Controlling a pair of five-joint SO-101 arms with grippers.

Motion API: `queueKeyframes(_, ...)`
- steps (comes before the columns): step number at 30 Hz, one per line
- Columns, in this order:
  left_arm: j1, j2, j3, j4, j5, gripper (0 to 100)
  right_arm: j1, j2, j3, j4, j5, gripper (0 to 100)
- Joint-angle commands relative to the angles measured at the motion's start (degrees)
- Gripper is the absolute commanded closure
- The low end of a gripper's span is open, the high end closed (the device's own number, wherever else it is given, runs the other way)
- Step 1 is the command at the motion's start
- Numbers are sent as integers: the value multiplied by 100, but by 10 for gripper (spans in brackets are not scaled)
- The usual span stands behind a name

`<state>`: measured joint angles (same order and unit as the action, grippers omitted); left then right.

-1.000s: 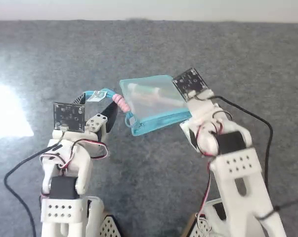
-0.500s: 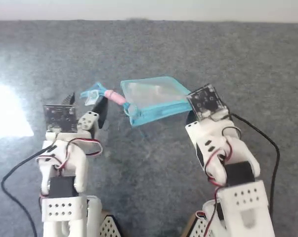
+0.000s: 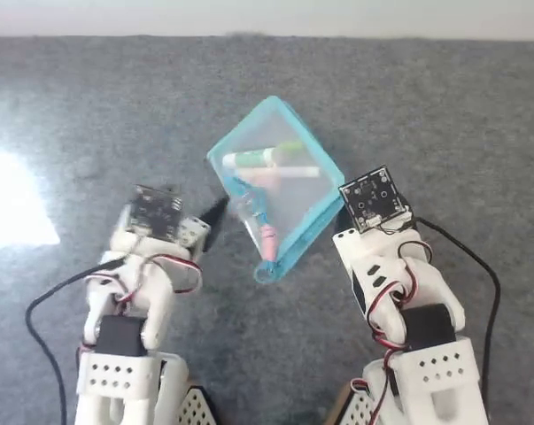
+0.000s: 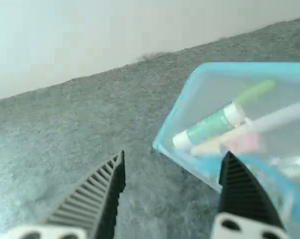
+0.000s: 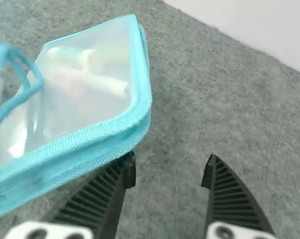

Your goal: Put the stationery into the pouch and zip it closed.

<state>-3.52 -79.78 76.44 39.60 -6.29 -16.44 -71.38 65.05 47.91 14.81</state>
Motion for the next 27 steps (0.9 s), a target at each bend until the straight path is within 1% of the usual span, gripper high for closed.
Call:
queueKeyframes(1, -70, 26, -338, 26, 141, 710, -48, 40, -70, -48, -88, 772)
queueKeyframes(4, 220, -18, -242, 97, 132, 710, -57, 40, -70, -48, -88, 772)
queueKeyframes(8, 53, -18, -409, 114, 185, 710, -48, -22, -70, -4, -97, 775)
queueKeyframes(10, -88, -18, -514, 114, 369, 722, -57, -268, -79, 171, -105, 816)
queueKeyframes(12, -141, -18, -541, 114, 554, 753, -57, -699, -70, 330, -105, 888)
queueKeyframes(15, -141, -18, -541, 114, 571, 788, -48, -1499, 62, 532, -62, 980)
queueKeyframes(17, -132, -18, -541, 114, 580, 791, -31, -2035, 360, 576, -62, 989)
queueKeyframes(21, -132, -18, -611, 158, 589, 793, 409, -3020, 1099, 585, -62, 983)
queueKeyframes(23, -132, -35, -822, 457, 589, 795, 752, -3327, 1371, 655, -62, 983)
queueKeyframes(27, -9, -703, -910, 1002, 554, 878, 1226, -3196, 1538, 840, -79, 983)
